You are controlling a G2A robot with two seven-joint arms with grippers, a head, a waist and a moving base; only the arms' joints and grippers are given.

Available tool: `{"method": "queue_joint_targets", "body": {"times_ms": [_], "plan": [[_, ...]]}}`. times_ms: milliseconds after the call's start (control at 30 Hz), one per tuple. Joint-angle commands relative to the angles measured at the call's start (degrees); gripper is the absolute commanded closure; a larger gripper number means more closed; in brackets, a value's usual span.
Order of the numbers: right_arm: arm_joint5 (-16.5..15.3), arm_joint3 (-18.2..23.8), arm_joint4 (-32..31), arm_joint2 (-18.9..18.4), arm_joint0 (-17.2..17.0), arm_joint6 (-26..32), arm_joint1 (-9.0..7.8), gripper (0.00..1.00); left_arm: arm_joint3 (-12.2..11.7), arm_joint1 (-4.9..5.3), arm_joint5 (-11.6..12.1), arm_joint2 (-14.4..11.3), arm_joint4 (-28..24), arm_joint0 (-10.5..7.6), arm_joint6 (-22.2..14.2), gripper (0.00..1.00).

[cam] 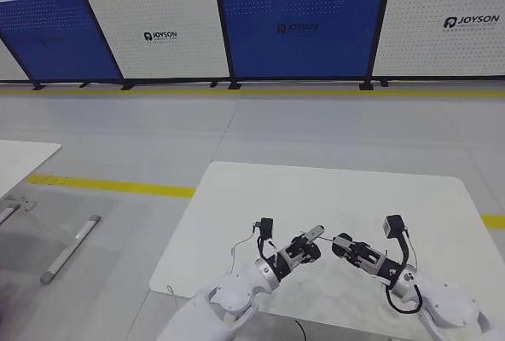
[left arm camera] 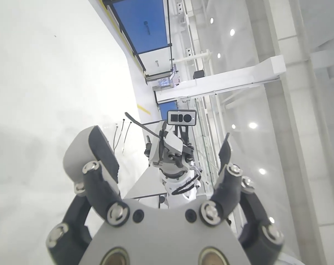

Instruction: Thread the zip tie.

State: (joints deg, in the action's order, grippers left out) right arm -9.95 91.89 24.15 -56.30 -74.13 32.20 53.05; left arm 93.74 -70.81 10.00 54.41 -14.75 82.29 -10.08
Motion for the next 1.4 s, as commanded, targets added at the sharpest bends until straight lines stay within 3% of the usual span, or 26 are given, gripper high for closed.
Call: {"method": "queue_joint_targets", "body": {"times_ms": [0,33,133,800,833,900,933,1000,1100,1133,1367], "plan": [[0.0,0.0,0.0,0.0,0.0,0.0,0.0,1.0,-0.2,0.04,0.1,0.3,-0.6,-0.02,-0.6,0.73],[0.0,0.0,0.0,0.0,0.0,0.0,0.0,1.0,-0.4,0.03,-0.1,0.3,-0.9,0.0,-0.9,0.85],[0.0,0.0,0.0,0.0,0.0,0.0,0.0,1.0,-0.7,0.02,-0.9,0.5,-2.5,-0.44,-2.1,1.0],[0.0,0.0,0.0,0.0,0.0,0.0,0.0,1.0,-1.2,-0.11,-0.6,-0.4,1.9,-0.7,-0.9,1.0],[0.0,0.0,0.0,0.0,0.0,0.0,0.0,1.0,-1.2,-0.15,-0.6,-0.6,2.1,-0.67,-0.6,0.84],[0.0,0.0,0.0,0.0,0.0,0.0,0.0,1.0,-1.2,-0.23,-0.7,-0.9,2.2,-0.69,-0.3,0.18],[0.0,0.0,0.0,0.0,0.0,0.0,0.0,1.0,-1.1,-0.25,-0.7,-0.9,2.2,-0.68,-0.2,0.11],[0.0,0.0,0.0,0.0,0.0,0.0,0.0,1.0,-0.8,-0.27,-0.6,-0.8,1.9,-0.57,-0.1,0.16],[0.0,0.0,0.0,0.0,0.0,0.0,0.0,1.0,-0.5,-0.26,-0.7,-0.6,1.6,-0.5,-0.3,0.37],[0.0,0.0,0.0,0.0,0.0,0.0,0.0,1.0,-0.4,-0.26,-0.8,-0.6,1.4,-0.49,-0.3,0.52],[0.0,0.0,0.0,0.0,0.0,0.0,0.0,1.0,-0.7,-0.33,-1.4,-0.5,1.1,-0.8,-0.4,0.89]]}}
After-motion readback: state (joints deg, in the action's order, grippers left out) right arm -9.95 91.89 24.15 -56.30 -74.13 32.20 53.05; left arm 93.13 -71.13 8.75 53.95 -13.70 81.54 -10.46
